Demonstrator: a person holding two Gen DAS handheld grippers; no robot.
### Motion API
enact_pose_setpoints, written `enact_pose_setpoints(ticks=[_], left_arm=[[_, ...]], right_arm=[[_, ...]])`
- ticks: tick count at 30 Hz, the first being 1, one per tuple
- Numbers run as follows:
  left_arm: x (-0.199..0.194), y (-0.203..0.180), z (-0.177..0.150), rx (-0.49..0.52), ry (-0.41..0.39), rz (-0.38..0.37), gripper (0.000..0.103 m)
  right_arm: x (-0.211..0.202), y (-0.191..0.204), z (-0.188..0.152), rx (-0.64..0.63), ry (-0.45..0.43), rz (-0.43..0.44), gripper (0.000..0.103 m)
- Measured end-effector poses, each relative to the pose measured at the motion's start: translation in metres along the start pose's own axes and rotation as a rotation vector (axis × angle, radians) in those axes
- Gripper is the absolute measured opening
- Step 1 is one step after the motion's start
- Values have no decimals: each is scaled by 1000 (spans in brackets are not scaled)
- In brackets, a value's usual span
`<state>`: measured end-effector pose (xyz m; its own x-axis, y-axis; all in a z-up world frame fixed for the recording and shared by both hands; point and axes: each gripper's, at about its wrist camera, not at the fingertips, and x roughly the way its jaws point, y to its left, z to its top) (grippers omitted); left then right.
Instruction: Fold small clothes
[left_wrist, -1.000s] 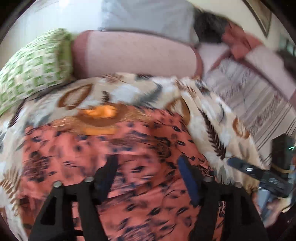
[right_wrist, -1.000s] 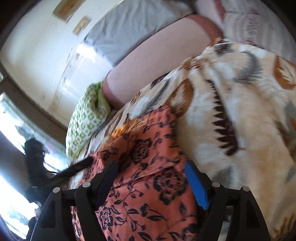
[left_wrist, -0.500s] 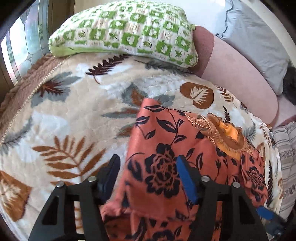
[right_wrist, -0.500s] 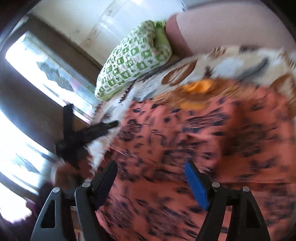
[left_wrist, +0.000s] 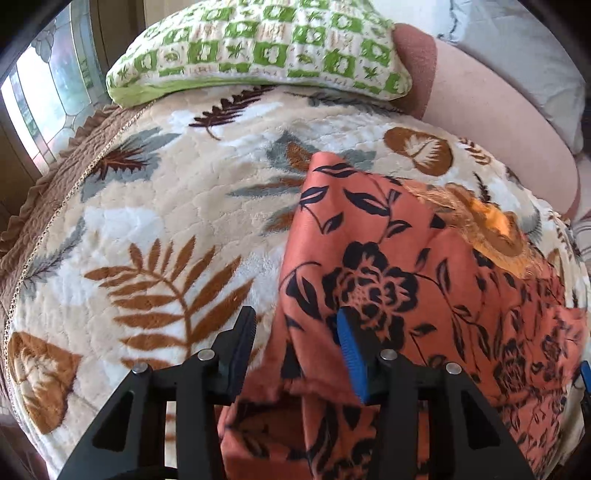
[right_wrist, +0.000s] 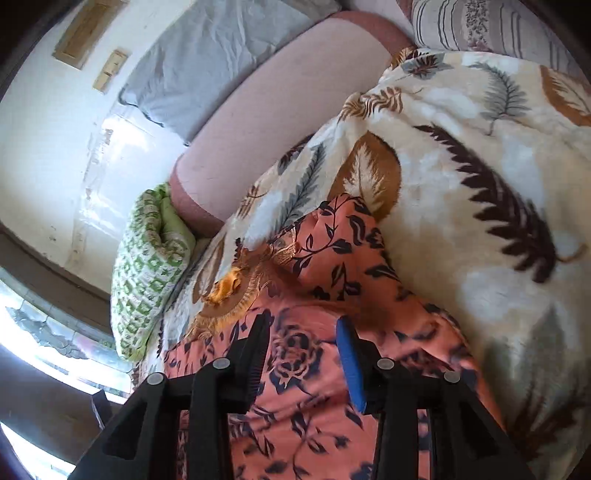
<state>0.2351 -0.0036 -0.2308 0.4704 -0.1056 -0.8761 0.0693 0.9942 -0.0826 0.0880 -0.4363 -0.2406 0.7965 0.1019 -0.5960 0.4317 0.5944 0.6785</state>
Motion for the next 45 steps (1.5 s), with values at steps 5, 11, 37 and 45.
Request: enact_pose_setpoints(ticks=[5,11,37,45], left_arm=[[-3,-15,9,29,-8,11,47],[11,-31,6,124,36,123,49],[-142,56,-193,39,-84,-3,68],[-143,63,-216,-11,-88,24,69]], right_arm=[[24,20,3,-89,56,15,42],[76,2,5,-52,210,-85,36],[-110,-42,-78,-234,338,39,62],[-113,-50,-100,-214,344,69,62]])
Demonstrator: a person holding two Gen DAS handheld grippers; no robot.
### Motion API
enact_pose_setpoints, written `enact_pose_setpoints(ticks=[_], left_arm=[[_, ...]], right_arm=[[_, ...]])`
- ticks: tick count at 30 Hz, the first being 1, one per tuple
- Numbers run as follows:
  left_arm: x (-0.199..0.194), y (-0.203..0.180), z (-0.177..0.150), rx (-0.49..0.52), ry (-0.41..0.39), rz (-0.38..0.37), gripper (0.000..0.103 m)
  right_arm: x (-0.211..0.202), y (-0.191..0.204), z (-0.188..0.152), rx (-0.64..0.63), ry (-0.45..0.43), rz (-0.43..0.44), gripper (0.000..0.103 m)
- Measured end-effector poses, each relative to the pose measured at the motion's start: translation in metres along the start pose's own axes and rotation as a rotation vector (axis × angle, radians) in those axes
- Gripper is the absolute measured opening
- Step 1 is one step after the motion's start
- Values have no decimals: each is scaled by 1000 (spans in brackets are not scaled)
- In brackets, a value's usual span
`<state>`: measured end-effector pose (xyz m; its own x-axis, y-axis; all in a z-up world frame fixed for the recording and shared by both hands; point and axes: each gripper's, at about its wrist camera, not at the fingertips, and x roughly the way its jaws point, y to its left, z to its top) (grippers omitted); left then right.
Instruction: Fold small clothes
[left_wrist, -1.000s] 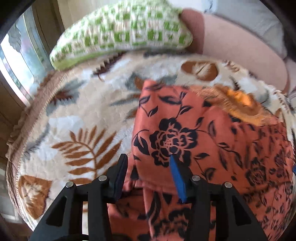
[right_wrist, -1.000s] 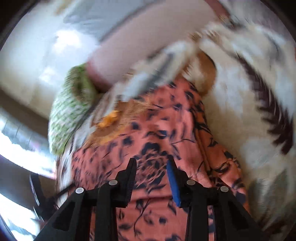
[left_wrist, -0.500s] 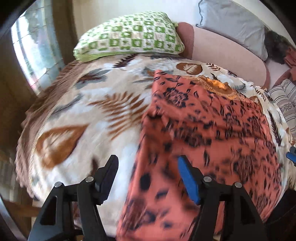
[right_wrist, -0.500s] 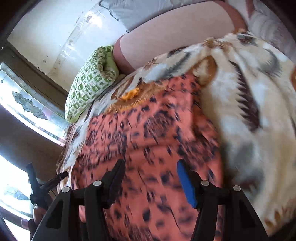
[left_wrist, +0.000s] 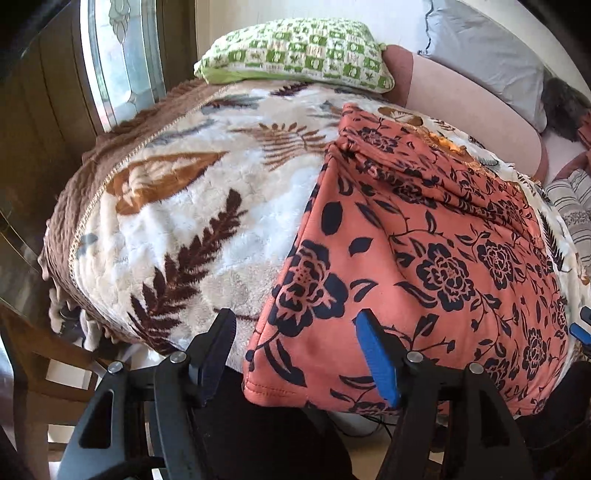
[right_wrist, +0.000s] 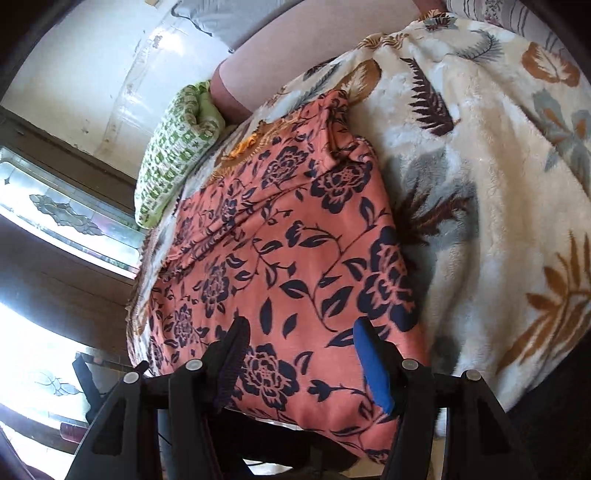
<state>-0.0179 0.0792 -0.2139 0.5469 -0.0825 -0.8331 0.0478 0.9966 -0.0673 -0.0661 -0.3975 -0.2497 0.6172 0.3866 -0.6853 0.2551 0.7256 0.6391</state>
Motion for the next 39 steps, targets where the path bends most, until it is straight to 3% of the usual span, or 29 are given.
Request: enact_pose_setpoints(ticks=[2,4,9,11,18,23,32,39], left_arm=[[0,-6,1,4,-1,-2,77],[4,-12,1,7,11,-6,78],[41,-21,-5,24,146,68,79],[45,-21,-6,16,163,87,79],[-6,-43,16,108,-22,118,79],[-30,-51,29,120,-94,117,79],[-39,-56,25,125,-94,137,79],[-21,-23,15,85,0,128,79]], right_arm=[[6,4,-2,-14,5,-9,62],[18,12,-3,-21,33,-9,62],[52,23,-16,-69,132,-77,62],[55,28,-21,-104,120,-102,62],[47,59,-19,-239,81,-116,62],[44,88,-15,-309,48,-96,62],[40,101,-19,-351,51,-80,62],[35,82,-24,-334,82,-133,62]])
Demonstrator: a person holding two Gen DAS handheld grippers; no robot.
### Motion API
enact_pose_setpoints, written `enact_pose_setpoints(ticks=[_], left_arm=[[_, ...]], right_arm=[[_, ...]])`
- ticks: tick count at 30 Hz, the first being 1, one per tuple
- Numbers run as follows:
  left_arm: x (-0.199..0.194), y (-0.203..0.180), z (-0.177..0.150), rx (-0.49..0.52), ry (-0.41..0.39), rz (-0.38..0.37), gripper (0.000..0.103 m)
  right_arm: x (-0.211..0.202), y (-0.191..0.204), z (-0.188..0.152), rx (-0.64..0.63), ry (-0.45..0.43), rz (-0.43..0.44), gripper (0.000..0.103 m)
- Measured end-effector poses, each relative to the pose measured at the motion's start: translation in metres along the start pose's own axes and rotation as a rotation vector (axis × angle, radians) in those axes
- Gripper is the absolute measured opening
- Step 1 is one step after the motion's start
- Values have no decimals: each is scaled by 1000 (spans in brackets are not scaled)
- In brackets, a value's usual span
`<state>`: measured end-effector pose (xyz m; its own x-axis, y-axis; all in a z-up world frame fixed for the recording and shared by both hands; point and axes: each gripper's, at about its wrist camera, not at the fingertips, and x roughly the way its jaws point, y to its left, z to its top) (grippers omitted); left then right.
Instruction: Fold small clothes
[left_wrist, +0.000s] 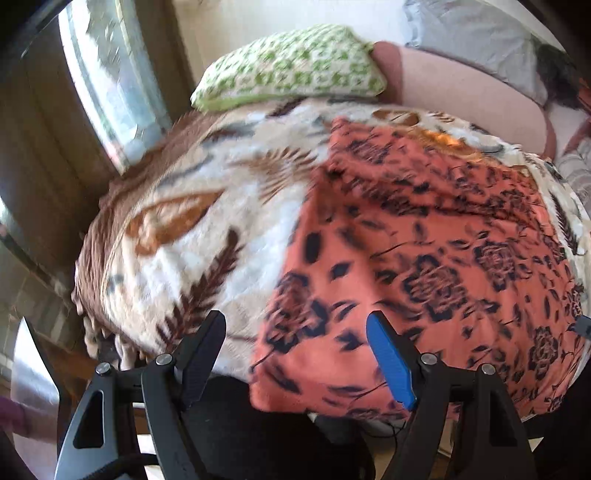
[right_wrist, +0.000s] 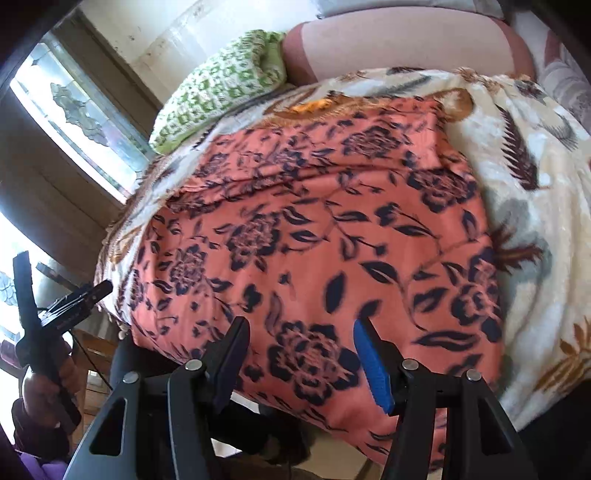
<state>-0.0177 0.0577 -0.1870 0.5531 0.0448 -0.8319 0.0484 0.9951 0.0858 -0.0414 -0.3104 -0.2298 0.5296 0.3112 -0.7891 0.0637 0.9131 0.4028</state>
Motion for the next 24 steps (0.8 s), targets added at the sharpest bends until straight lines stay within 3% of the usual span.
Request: enact_pose_setpoints(ticks=[6,16,20,24], left_arm=[[28,54,-11,-75,76,-22,79],[57,56,-20,-32,166,-276,79],[68,49,-20,-14,181,-350,52],[75,42,-17,7,171,-355,40]], right_arm=[[-19,-43,-7,102,-23,-64,66],[-16,-76,-18,190,23,-120,66],[-16,-77,-18,206,18,-117,66],[-13,-70,-16,195,22,-110,66]])
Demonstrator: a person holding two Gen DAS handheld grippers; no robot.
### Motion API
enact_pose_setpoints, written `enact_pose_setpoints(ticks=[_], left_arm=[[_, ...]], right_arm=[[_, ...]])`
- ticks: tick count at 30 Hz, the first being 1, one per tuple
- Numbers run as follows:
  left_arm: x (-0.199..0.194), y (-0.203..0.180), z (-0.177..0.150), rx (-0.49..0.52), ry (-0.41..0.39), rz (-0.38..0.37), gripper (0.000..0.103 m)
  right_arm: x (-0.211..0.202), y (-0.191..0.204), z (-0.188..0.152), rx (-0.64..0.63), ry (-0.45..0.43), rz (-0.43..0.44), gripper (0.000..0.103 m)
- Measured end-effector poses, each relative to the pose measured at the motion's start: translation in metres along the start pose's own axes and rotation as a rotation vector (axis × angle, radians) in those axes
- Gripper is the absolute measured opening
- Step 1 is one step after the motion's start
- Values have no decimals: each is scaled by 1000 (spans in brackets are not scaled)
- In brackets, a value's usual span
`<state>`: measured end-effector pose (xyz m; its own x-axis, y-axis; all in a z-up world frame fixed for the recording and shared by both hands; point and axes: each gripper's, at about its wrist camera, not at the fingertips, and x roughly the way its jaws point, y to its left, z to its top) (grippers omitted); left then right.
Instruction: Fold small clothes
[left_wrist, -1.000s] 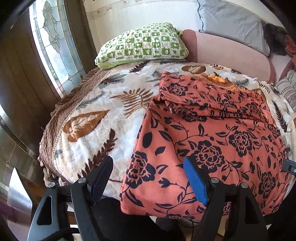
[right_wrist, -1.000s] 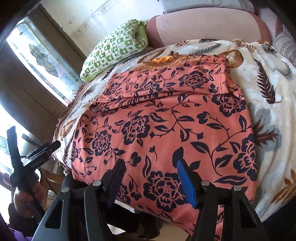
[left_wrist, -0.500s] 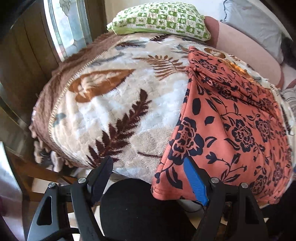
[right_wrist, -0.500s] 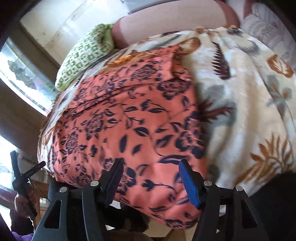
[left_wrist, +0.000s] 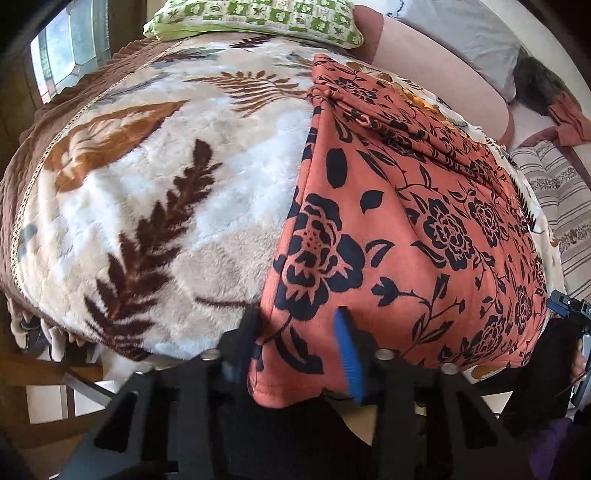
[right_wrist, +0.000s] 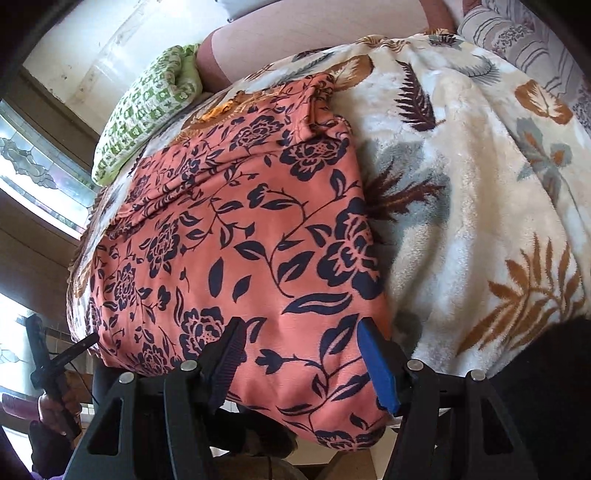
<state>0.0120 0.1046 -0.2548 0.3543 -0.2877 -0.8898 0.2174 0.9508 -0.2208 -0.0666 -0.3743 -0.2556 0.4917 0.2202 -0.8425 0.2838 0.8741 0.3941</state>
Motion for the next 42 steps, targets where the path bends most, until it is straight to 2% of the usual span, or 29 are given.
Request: enact_pose_setpoints(ticks=[7,12,13,14,15,16,18,21,22,23,25,28,31,36,38,39,40,41,42], left_arm=[[5,5,5,-1,5,-32,38],[7,-3,5,30,10,-38,42],[6,-6,4,50,9,-40,37],[4,-6,1,57,8,-45,21],[4,-9,2,60,8,-54,14],[3,-12,2,62,7,-79,12],[2,-19,3,75,-2,-94,12],[5,-27,6,112,4,-62,12],[6,-28,9,112,7,-35,19],[8,-26,10,106,11,-22,35],[10,-24,13,89,10,-33,46],[11,-25,17,84,15,-63,46],[14,-33,18,119,18,-84,21],[19,-37,23,116,24,-106,19],[20,-31,26,90,40,-127,22],[21,-30,27,75,45,-137,22],[21,-28,28,67,45,-143,22],[21,-27,28,61,40,-153,22],[20,-25,27,59,38,-160,22]], right_arm=[[7,8,0,-10,15,15,66],[11,9,0,-3,22,21,66],[11,10,0,-4,23,21,66],[11,11,0,-5,22,20,66],[11,11,0,-7,21,22,66],[11,12,0,-9,21,24,66],[11,11,1,-13,16,20,66],[9,7,2,-12,10,7,66],[7,4,3,-5,8,5,66],[5,0,4,4,7,1,66],[1,-10,6,26,5,0,66],[-5,-27,8,64,-4,-14,67],[-5,-40,8,103,3,-8,68],[13,-45,5,130,71,31,68],[16,-39,1,106,59,40,68],[16,-32,0,77,62,66,66],[17,-26,-2,55,65,92,58],[15,-20,-2,28,65,103,41],[14,-14,-2,-10,62,110,29]])
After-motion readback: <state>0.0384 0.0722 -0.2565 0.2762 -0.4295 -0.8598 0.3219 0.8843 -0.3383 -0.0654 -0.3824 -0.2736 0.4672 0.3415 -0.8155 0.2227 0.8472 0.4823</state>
